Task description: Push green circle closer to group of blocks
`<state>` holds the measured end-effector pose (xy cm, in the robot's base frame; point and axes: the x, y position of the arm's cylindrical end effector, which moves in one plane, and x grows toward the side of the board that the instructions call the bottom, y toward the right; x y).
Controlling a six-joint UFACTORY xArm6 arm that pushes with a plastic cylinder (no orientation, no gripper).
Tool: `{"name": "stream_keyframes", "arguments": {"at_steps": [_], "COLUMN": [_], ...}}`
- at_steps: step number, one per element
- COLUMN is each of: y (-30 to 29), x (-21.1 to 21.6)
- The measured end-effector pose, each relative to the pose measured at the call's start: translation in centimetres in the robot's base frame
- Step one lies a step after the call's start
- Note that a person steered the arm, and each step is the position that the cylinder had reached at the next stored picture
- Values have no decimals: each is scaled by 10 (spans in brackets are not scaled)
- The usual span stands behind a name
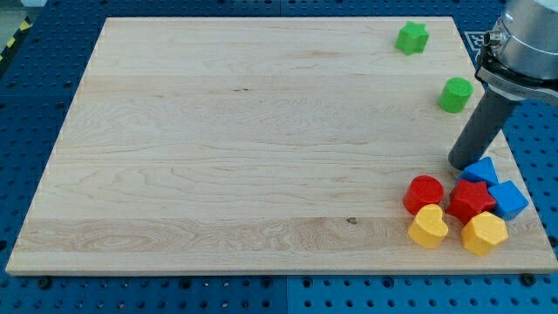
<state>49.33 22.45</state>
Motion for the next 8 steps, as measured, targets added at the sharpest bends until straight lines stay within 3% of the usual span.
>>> {"name": "stream_keyframes", "arguments": {"at_steps": [2,3,4,5,8], "y": [60,78,70,48,12], "x": [-28,-67,-119,-140,-109]}}
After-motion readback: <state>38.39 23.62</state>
